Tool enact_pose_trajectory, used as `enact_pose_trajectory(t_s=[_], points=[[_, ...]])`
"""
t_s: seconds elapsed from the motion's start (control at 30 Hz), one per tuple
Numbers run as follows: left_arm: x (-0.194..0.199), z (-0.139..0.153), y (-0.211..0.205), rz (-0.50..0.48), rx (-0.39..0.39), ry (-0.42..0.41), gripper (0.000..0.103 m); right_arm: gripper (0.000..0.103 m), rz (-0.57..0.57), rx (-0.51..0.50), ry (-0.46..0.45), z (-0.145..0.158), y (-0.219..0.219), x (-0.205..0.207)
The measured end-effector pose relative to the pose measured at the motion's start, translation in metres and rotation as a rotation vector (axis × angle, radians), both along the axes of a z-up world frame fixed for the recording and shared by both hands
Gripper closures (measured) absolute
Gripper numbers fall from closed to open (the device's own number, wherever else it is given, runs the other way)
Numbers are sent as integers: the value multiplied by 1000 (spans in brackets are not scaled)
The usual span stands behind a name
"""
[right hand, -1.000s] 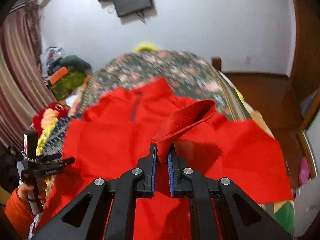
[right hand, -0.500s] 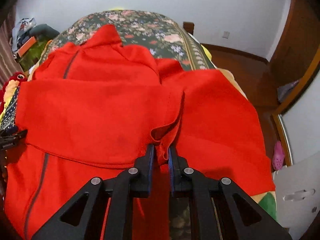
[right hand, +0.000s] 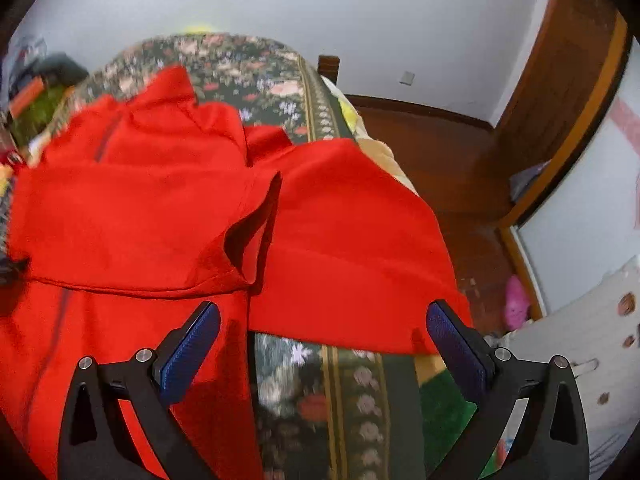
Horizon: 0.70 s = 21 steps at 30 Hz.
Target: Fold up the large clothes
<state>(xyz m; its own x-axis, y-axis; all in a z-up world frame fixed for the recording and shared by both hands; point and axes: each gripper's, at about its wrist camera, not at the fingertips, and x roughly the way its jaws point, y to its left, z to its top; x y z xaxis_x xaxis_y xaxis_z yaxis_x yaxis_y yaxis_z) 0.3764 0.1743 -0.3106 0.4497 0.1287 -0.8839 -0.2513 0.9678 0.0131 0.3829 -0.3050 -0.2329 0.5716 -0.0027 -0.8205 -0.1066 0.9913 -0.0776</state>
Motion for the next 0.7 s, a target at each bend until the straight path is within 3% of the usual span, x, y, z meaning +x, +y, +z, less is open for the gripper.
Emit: enact_pose_trajectory(t_s=[0.17, 0.4, 0.57, 0.7], points=[[-8, 17, -18, -42, 56, 7, 4, 1, -14, 53, -52, 26, -20, -16], [4, 62, -65, -139, 61, -80, 4, 1, -53, 87, -122, 51, -53, -37], [28, 76, -104, -219, 40, -104, 4, 1, -92, 85, -108, 44, -78, -40], [43, 70, -133, -280, 33, -88, 4, 1, -145, 132, -59, 24, -105, -37]])
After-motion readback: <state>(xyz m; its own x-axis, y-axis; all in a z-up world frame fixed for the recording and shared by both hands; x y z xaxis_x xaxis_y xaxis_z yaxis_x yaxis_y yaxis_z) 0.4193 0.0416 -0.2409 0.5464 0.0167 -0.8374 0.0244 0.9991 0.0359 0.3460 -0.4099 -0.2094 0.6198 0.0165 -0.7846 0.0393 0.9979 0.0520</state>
